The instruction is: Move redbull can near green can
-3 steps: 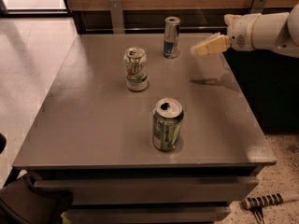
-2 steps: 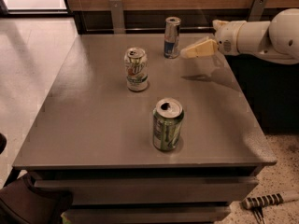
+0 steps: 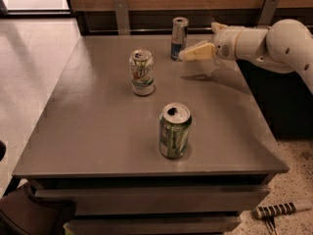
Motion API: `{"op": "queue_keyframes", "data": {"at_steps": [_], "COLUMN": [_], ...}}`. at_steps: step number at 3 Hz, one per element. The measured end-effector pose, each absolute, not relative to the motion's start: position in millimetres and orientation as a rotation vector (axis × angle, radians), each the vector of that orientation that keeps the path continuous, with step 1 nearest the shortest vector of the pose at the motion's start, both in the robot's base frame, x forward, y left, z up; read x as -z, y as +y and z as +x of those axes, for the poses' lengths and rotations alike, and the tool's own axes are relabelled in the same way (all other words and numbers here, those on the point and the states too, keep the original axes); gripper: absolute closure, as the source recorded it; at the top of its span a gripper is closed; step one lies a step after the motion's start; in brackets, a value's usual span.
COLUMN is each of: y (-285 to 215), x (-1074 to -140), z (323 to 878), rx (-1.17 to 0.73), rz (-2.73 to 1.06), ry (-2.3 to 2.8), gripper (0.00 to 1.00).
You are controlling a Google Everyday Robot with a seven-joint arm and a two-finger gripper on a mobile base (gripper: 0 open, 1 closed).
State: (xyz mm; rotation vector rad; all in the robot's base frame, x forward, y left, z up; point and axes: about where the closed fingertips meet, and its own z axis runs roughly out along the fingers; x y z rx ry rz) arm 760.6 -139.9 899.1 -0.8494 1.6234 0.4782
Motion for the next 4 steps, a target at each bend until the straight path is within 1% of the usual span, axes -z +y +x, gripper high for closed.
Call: {"op": "queue_keyframes", "data": {"at_steps": [2, 3, 4], "y": [-100, -91, -83], "x": [-895, -894, -896], "z": [775, 782, 787], "rx": [-0.565, -0.588, -0.6], "rz": [-0.886, -0.887, -0.888], "ry": [1.542, 1.517, 1.487], "gripper": [0.0, 0.13, 0.37]}}
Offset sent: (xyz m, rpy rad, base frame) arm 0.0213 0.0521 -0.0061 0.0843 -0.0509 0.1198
